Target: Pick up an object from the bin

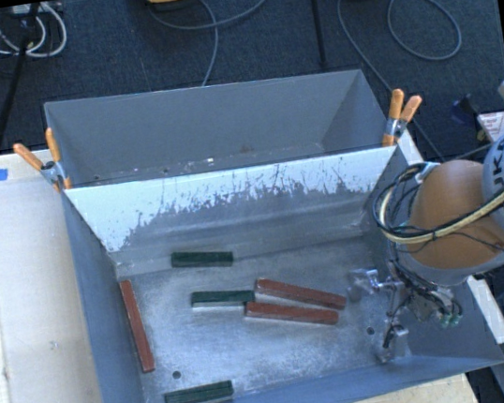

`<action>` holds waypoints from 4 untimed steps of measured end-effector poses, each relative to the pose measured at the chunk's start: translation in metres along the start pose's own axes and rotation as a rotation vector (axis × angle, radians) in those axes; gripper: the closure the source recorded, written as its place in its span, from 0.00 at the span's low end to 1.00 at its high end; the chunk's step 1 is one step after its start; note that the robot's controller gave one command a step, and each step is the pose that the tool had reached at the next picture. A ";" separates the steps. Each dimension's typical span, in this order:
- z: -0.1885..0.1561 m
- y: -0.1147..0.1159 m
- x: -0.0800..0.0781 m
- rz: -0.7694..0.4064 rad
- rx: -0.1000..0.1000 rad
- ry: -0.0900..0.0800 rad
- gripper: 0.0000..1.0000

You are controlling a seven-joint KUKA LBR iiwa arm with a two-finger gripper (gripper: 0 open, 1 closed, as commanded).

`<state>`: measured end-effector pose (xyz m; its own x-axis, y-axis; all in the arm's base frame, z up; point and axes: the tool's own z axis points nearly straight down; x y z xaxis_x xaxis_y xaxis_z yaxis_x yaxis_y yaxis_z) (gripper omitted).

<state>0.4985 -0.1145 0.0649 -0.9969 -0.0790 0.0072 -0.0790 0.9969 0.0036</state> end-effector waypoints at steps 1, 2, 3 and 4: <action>-0.045 0.097 -0.033 0.157 -0.001 -0.011 0.00; -0.002 0.109 -0.062 0.186 0.001 -0.007 0.00; -0.004 0.108 -0.062 0.184 0.003 -0.007 1.00; -0.003 0.162 -0.006 0.227 0.001 0.002 1.00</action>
Offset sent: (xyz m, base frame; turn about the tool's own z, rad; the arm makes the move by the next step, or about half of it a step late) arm 0.0247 0.0941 0.0445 0.1631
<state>0.4918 0.0478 0.0685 -0.9890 0.1479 0.0098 0.1479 0.9890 0.0009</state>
